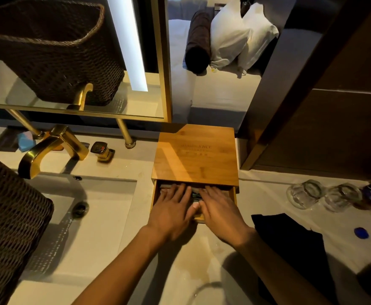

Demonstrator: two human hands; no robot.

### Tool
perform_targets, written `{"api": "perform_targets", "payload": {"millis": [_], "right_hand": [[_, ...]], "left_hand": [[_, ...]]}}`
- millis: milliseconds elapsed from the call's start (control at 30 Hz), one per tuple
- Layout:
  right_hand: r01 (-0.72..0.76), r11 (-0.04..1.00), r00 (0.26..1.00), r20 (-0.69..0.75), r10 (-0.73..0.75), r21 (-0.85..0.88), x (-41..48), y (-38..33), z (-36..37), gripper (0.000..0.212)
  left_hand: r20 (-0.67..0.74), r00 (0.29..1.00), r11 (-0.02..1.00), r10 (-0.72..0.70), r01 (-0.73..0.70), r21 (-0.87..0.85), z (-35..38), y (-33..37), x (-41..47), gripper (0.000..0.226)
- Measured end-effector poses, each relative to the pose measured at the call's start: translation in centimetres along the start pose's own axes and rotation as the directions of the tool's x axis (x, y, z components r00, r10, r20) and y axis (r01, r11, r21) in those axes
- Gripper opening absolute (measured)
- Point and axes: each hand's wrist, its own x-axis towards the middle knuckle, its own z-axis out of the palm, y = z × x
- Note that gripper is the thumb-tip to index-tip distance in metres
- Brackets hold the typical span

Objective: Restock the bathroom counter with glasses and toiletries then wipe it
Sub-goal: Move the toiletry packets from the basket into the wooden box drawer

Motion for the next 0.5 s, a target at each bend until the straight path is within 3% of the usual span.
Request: {"api": "perform_targets", "payload": {"millis": [67, 233, 500], "right_hand": [[0.006, 1.000, 1.000, 0.023, -0.006, -0.002, -1.0, -0.2, -0.1, 0.043], [-0.036, 0.999, 0.964, 0.264, 0.041, -0.021, -0.7, 0.4, 0.2, 0.060], [-0.019, 0.998, 0.989, 0.148, 0.028, -0.057, 0.8, 0.1, 0.3, 0.061]], "left_hand": [[0.015, 0.999, 0.999, 0.042, -0.042, 0.002, 0.2, 0.8, -1.0, 0.065], [0.086, 0.996, 1.000, 0.013, -0.012, -0.019, 0.8, 0.6, 0.0, 0.066], [0.071, 0.997, 0.999, -0.016, 0.018, -0.030, 1.1, 0.4, 1.0, 0.071]]}}
